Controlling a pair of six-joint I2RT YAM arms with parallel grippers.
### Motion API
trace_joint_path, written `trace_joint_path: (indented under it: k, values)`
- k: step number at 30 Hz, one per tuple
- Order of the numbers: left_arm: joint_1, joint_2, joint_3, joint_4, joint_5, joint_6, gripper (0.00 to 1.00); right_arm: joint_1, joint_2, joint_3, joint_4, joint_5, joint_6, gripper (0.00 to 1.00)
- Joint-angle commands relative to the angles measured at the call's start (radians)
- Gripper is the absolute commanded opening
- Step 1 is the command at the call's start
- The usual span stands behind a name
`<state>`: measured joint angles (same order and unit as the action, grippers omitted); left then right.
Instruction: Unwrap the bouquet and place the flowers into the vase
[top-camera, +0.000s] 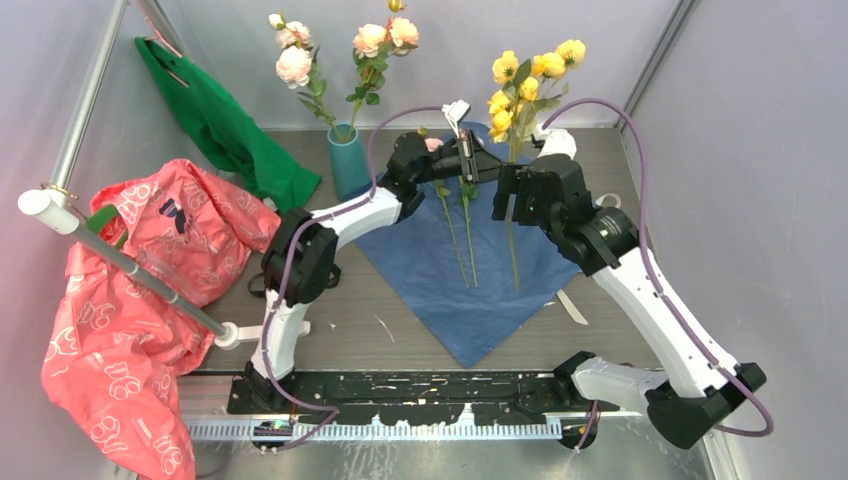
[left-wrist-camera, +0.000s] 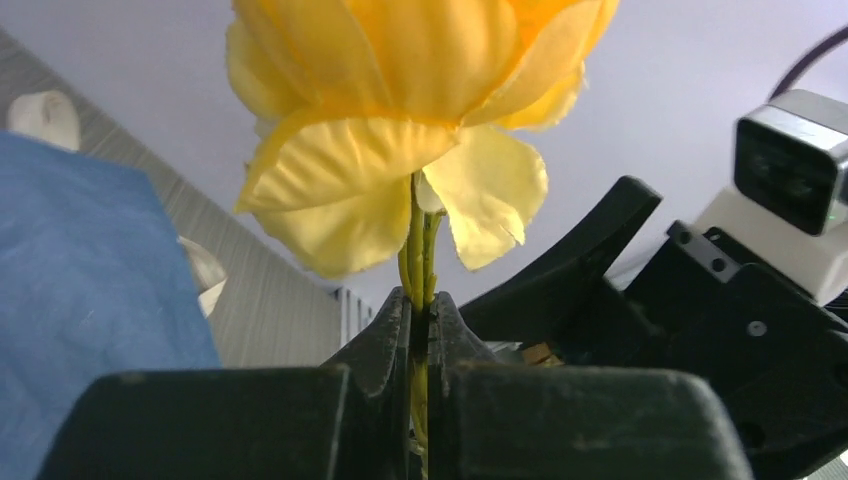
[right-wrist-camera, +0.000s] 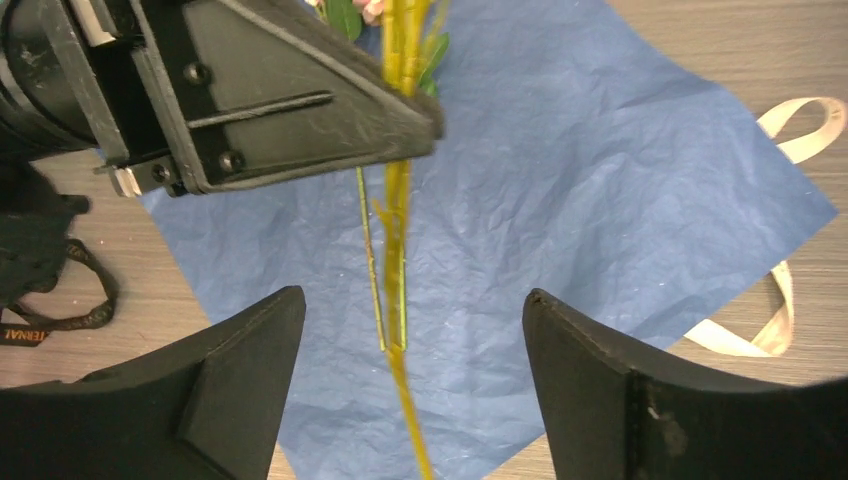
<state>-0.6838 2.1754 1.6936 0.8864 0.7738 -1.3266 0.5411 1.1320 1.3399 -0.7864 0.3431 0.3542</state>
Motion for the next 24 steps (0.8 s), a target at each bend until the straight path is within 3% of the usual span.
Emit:
trace_joint_path:
  k: [1,4,8,17,24]
  values:
    - [0.048,-0.224,0.007,-0.311,0.015,0.334,0.0,0.001,-0.136,-0.02,0.061,0.09,0.012,0.9]
    - [0.083,-0.309,0.063,-0.57,-0.041,0.561,0.0,0.0,-0.196,-0.071,0.09,0.133,0.005,0.9]
    - [0.102,-0.415,0.136,-0.829,-0.233,0.886,0.0,0.0,-0.201,-0.111,0.099,0.196,-0.007,0.9]
    - [0.11,-0.571,0.042,-0.734,-0.845,1.402,0.0,-0.029,-0.133,-0.181,0.197,0.143,-0.022,0.87]
    - [0.253,-0.56,0.072,-0.725,-0.934,1.441,0.0,-0.09,-0.091,-0.187,0.225,0.037,-0.005,0.87]
